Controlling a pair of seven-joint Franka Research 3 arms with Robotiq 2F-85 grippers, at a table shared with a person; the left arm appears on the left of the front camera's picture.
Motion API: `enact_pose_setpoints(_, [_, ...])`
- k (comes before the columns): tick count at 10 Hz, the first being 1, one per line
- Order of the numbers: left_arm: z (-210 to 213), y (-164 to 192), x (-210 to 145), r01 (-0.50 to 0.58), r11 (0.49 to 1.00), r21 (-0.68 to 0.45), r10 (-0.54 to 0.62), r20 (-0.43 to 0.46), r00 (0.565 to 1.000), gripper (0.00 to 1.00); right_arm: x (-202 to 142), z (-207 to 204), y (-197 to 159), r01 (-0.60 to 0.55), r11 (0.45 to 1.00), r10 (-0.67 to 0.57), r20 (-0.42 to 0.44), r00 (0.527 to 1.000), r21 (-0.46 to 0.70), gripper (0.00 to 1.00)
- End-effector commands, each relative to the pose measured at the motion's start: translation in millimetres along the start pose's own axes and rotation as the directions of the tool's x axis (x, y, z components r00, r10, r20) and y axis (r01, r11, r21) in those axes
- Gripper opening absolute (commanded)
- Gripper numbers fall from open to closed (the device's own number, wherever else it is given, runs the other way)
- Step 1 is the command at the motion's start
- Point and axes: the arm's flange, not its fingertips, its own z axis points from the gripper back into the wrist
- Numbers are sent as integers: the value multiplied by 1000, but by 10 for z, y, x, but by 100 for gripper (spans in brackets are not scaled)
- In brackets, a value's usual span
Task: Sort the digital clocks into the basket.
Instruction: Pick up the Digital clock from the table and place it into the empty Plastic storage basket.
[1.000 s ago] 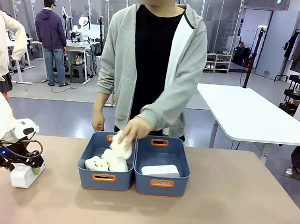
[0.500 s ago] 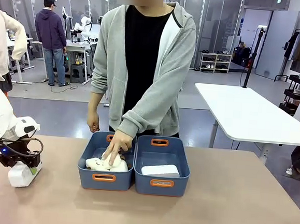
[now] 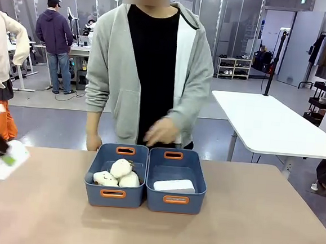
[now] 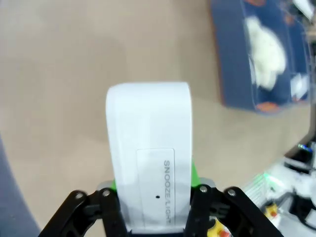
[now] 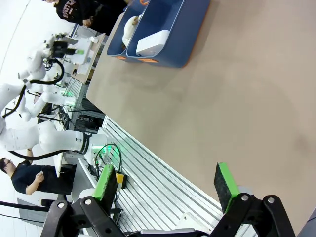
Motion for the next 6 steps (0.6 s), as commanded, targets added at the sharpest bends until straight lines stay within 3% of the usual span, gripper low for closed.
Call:
enact_pose_setpoints(1, [415,539,-255,124,963,-237,-138,-45,989,6,7,-4,28,1,1000,-1,4,1000,2,100])
enact_pose_setpoints(2, [488,627,-325,189,934,-302,-183,46,982,6,7,-4,28,1,1000,-1,4,1000,2,100])
enact_pose_setpoints(4, [482,304,-321,372,902,-217,-356,113,928,6,7,-4,28,1,1000,-1,4,1000,2,100])
enact_pose_setpoints(6, [554,-366,-183,592,803,-65,-586,91,805,6,7,-4,28,1,1000,-1,4,1000,2,100])
